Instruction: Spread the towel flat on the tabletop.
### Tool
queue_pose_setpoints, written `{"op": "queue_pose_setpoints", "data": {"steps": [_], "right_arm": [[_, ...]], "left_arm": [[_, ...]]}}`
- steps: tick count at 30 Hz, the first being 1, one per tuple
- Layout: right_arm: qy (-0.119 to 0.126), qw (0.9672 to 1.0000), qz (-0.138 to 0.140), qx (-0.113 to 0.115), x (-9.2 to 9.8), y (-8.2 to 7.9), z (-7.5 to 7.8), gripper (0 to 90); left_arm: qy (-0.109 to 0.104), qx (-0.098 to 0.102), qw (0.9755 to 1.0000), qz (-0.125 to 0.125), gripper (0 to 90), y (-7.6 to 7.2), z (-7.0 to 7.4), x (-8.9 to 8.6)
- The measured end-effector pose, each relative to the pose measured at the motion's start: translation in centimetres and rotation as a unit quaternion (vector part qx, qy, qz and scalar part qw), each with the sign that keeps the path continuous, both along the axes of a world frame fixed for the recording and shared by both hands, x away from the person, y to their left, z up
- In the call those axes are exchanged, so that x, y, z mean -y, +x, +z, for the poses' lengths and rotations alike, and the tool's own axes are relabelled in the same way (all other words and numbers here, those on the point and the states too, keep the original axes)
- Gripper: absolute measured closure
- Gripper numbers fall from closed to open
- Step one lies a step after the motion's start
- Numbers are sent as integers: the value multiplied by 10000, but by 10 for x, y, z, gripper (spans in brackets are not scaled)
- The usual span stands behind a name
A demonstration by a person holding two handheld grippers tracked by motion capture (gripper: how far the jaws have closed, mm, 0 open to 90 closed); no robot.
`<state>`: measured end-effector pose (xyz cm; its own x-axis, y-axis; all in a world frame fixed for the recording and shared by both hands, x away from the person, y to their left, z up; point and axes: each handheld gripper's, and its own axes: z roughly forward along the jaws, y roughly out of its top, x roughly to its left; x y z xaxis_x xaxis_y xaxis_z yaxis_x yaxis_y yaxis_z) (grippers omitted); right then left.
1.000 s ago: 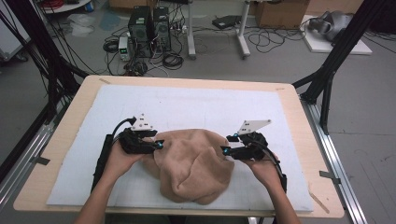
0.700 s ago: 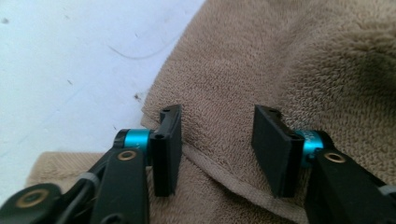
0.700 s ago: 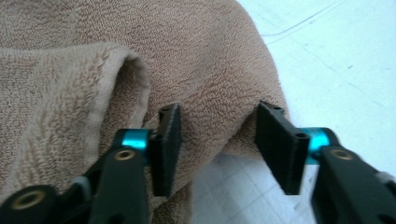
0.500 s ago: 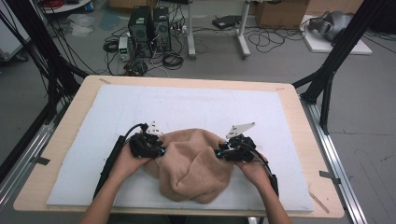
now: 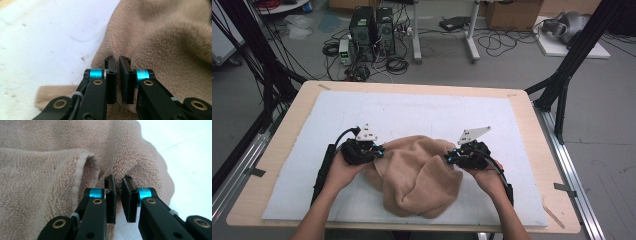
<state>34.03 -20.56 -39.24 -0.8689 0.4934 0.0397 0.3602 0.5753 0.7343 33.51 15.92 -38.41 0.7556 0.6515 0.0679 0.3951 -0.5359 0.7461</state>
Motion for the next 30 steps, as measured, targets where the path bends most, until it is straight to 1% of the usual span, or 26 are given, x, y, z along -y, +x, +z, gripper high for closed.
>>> {"op": "queue_pose_setpoints", "data": {"steps": [1, 2, 4, 5, 6, 7, 9, 10, 11, 12, 14, 15, 17, 18, 19, 20, 21, 22, 23, 24, 25, 26, 27, 28, 29, 30], "right_arm": [[-5, 10000, 4, 28, 1, 1, 3, 830], [10, 9999, -19, 123, 3, 2, 12, 830], [90, 9998, -69, 168, 5, 3, 18, 830], [90, 9998, -69, 168, 5, 3, 18, 830], [158, 9996, -109, 224, 8, 5, 25, 830], [158, 9996, -109, 224, 8, 5, 25, 830], [196, 9994, -142, 255, 10, 7, 31, 830], [232, 9993, -145, 270, 11, 8, 33, 830], [257, 9992, -145, 272, 11, 9, 36, 830], [218, 9994, -95, 238, 9, 10, 38, 830], [177, 9996, -62, 231, 8, 11, 38, 830], [140, 9997, -38, 181, 7, 13, 38, 830], [130, 9998, -17, 124, 6, 19, 38, 834], [163, 9998, -25, 77, 7, 23, 38, 835], [112, 9999, -66, -10, 7, 32, 41, 838], [123, 9998, -143, 58, 7, 39, 47, 842], [180, 9995, -238, 100, 7, 47, 56, 842], [231, 9978, -443, 426, 5, 62, 77, 842], [231, 9978, -443, 426, 5, 62, 77, 842], [284, 9956, -619, 641, 4, 71, 91, 832], [345, 9920, -870, 848, 4, 81, 105, 773], [410, 9887, -1104, 932, 5, 90, 111, 633], [479, 9859, -1375, 822, 7, 98, 113, 549], [617, 9862, -1394, 646, 9, 103, 112, 552], [650, 9870, -1358, 564, 10, 105, 108, 552], [434, 9902, -1253, 445, 8, 103, 94, 543]], "left_arm": [[-88, 77, 9999, 28, 846, 0, 6, -3], [-159, 130, 9998, 64, 846, 0, 10, -5], [-238, 193, 9994, 131, 847, 1, 16, -9], [-264, 218, 9993, 147, 847, 2, 19, -12], [-298, 231, 9991, 167, 848, 3, 22, -14], [-319, 255, 9990, 205, 848, 4, 24, -15], [-371, 323, 9984, 267, 849, 6, 30, -18], [-472, 359, 9977, 316, 849, 7, 33, -20], [-515, 367, 9975, 319, 848, 7, 35, -21], [-506, 373, 9975, 334, 849, 9, 37, -21], [-480, 354, 9977, 318, 849, 11, 39, -21], [-444, 336, 9979, 317, 849, 13, 40, -21], [-427, 325, 9980, 333, 849, 19, 41, -21], [-445, 316, 9977, 399, 850, 26, 44, -20], [-458, 351, 9973, 461, 851, 33, 48, -20], [-462, 469, 9964, 537, 851, 42, 55, -18], [-432, 554, 9957, 596, 852, 49, 62, -16], [-450, 728, 9939, 700, 852, 60, 74, -13], [-499, 928, 9909, 834, 852, 70, 86, -12], [-495, 1152, 9872, 988, 847, 83, 99, -10], [-456, 1208, 9846, 1176, 821, 91, 105, -8], [-499, 1049, 9849, 1280, 735, 99, 107, -6], [-559, 811, 9874, 1240, 643, 104, 105, -6], [-562, 717, 9886, 1200, 604, 106, 102, -6], [-497, 651, 9902, 1132, 600, 105, 95, -4], [-487, 595, 9917, 1034, 586, 102, 88, -3]]}}
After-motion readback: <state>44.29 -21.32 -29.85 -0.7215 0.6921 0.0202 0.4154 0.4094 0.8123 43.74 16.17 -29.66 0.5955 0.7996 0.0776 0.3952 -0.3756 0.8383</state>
